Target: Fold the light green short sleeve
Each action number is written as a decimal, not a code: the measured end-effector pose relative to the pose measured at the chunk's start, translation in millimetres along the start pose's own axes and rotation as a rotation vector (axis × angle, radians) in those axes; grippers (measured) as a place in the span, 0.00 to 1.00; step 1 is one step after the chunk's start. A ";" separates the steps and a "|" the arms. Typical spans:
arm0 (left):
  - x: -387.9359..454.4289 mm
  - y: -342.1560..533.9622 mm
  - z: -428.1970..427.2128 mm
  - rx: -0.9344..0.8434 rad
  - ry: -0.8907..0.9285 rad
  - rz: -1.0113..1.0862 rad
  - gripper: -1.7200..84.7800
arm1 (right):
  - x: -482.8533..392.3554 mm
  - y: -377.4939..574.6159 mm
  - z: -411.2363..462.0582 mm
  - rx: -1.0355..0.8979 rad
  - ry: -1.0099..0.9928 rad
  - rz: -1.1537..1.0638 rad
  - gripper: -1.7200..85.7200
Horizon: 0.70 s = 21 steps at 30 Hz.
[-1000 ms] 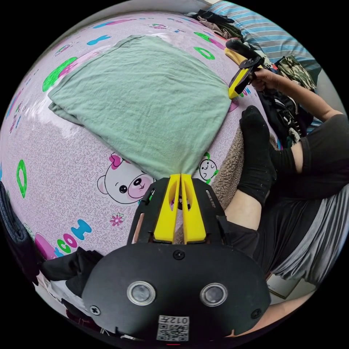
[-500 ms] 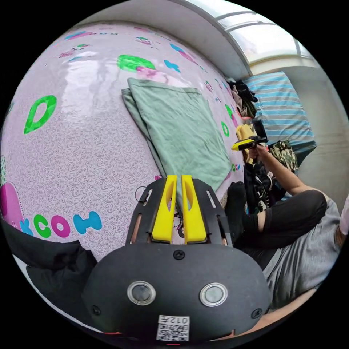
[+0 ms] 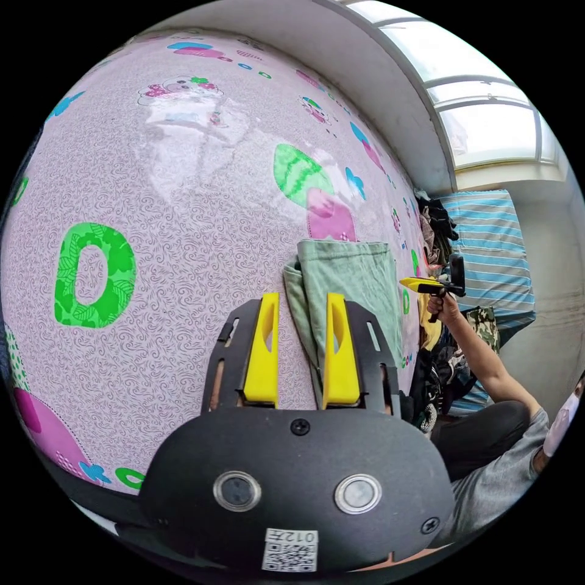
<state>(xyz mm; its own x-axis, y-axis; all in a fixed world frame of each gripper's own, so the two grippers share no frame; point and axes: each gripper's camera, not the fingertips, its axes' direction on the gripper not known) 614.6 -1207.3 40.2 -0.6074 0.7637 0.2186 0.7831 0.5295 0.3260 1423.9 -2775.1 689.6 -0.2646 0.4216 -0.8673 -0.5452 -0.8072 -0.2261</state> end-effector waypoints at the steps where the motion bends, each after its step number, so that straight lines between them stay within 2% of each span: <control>1: -0.7 -1.9 0.6 0.000 0.003 0.007 0.13 | 9.6 -9.7 4.9 0.004 0.003 0.001 0.14; 9: -12.9 -7.1 19.5 -0.034 0.146 0.088 0.14 | 63.3 -75.4 42.2 -0.017 -0.100 -0.045 0.14; 21: -31.6 31.0 47.4 -0.052 0.155 0.110 0.09 | 163.2 -139.1 120.7 -0.007 -0.260 -0.094 0.12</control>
<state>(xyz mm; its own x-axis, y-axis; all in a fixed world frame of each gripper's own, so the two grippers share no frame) 664.4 -1197.5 -0.1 -0.5349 0.7476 0.3936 0.8405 0.4231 0.3385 1360.5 -2544.2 633.0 -0.4094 0.5858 -0.6995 -0.5714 -0.7623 -0.3039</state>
